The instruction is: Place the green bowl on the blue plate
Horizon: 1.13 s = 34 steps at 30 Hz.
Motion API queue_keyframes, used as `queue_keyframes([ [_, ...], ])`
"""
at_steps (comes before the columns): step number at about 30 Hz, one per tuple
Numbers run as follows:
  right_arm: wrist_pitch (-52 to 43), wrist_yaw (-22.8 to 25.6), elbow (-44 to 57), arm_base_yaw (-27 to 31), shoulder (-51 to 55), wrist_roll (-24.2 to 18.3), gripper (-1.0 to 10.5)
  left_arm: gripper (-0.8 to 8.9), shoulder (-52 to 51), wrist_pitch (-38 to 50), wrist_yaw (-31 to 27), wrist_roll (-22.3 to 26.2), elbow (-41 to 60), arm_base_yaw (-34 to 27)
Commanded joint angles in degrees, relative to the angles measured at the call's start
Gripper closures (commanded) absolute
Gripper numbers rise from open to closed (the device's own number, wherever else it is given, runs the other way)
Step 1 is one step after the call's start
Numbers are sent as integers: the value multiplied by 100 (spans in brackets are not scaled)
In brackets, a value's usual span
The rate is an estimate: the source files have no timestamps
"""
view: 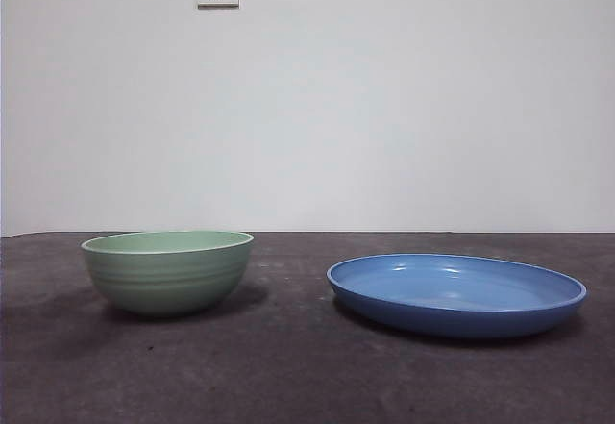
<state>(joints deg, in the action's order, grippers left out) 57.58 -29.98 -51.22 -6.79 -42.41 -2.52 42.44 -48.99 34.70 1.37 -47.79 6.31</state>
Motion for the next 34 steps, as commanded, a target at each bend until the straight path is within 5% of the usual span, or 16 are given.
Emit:
queue_keyframes([
  [1, -52, -2, -107, -22, -22, 61, 556, 431, 278, 240, -42, -251, -216, 31],
  [22, -55, 0, -107, -22, -22, 61, 556, 439, 3840, 234, -2087, -131, -2225, 879],
  [34, -55, 0, -107, -22, -22, 61, 556, 440, 5139, 614, -2439, -50, -2232, 927],
])
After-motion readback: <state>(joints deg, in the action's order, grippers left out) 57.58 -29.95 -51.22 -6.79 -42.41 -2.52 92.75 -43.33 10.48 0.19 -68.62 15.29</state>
